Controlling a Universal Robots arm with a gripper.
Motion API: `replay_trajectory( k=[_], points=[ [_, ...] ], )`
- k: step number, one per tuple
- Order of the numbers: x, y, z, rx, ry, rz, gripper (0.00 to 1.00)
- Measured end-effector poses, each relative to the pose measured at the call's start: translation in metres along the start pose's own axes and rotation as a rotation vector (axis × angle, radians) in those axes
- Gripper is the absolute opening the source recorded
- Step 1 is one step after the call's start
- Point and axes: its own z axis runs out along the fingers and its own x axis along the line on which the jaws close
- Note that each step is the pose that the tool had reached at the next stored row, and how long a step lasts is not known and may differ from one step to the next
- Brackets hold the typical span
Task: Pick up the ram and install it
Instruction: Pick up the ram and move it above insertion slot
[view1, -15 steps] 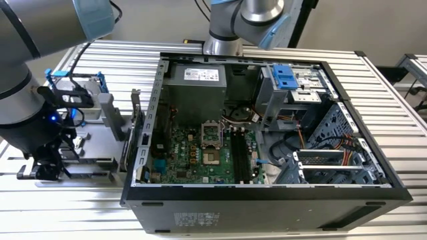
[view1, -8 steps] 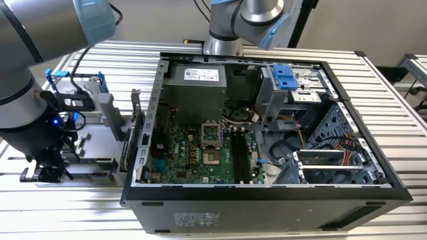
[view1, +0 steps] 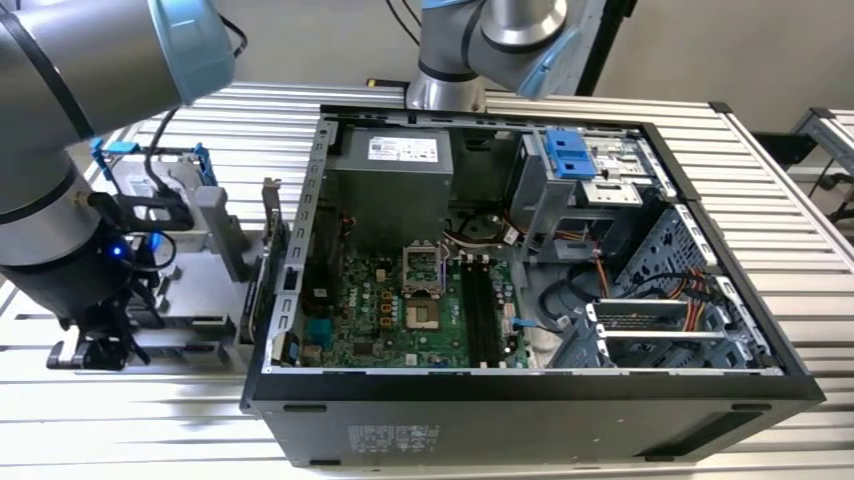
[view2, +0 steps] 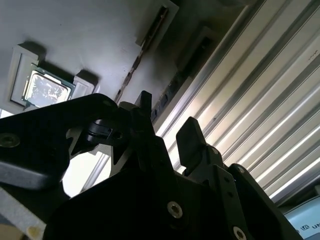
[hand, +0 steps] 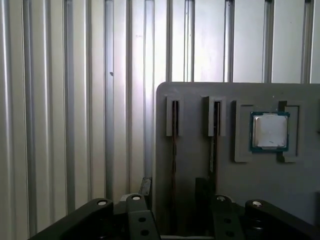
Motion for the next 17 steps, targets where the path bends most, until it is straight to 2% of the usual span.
replay_trajectory(
  k=[17],
  points=[
    [-0.0031,0.0002,0.0183,0.0,0.0001,0.012,1.0]
  ],
)
